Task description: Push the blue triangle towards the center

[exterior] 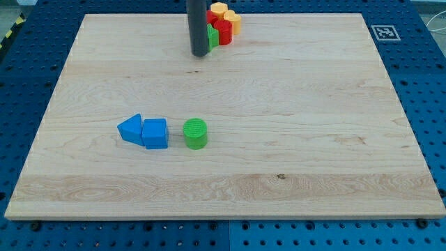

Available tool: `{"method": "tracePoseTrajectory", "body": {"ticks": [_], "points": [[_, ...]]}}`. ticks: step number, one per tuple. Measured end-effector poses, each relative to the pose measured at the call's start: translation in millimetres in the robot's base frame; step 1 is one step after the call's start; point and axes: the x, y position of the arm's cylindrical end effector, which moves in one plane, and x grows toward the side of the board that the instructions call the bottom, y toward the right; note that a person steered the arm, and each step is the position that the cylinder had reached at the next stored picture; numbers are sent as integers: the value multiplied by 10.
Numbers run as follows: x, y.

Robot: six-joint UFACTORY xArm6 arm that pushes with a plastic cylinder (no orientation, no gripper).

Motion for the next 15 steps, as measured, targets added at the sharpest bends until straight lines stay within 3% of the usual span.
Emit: {"method": "tracePoseTrajectory", "body": {"ticks": [1,2,4,6,9,13,15], "points": [[120,-557],[566,-915],[1847,-973],[1979,-810],[2497,-1206],[2416,-247],[2023,-199]]}}
